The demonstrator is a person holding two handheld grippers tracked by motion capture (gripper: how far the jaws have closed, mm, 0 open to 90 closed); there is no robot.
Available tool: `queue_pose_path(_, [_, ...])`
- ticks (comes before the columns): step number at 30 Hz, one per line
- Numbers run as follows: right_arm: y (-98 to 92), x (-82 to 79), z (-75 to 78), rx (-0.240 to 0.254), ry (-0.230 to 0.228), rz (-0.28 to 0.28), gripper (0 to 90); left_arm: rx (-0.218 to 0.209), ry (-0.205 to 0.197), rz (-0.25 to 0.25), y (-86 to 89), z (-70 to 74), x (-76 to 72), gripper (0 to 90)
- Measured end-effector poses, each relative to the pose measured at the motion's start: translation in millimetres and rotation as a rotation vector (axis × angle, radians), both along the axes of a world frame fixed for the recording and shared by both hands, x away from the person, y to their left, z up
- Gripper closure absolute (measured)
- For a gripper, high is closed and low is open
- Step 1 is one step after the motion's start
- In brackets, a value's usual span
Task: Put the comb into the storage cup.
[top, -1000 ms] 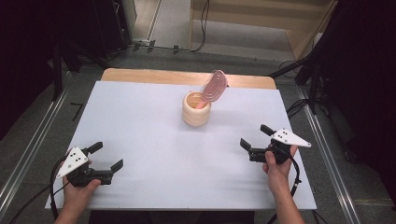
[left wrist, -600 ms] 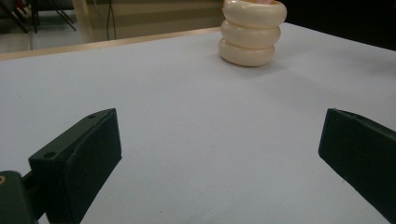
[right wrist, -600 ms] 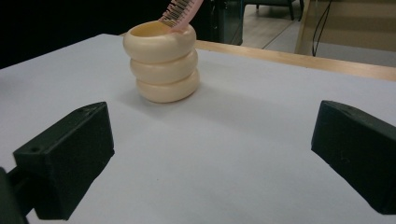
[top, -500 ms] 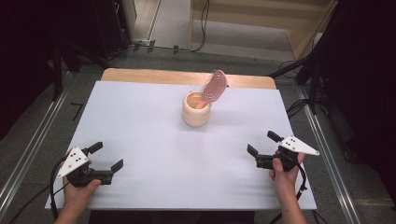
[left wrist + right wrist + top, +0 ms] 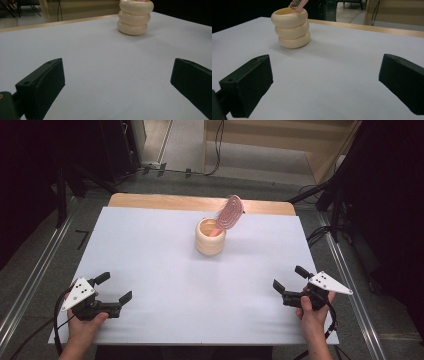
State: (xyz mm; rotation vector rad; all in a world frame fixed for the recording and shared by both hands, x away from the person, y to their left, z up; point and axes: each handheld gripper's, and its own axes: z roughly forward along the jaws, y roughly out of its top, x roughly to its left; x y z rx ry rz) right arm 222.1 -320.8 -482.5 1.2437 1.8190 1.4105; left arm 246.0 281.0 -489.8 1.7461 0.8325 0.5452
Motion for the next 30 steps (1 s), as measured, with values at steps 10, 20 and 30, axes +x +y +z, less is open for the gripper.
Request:
queue_pose_path(10, [-12.4,-11.1,-4.8,0.002,0.004,-0.019,0.0,0.001,0.0,0.0,-0.2,0.0,0.0,0.0])
queue_pose_path(20, [-21.5,-19.5,-11.0,0.003,0.014,-0.036,0.0,0.003,-0.001,0.002,-0.3,0.0,-0.3,0.0])
queue_pose_path(30, [-32.7,-25.4,-16.8,-0.001,0.017,-0.056,0.0,0.003,-0.001,0.002,-0.3,0.0,-0.3,0.0])
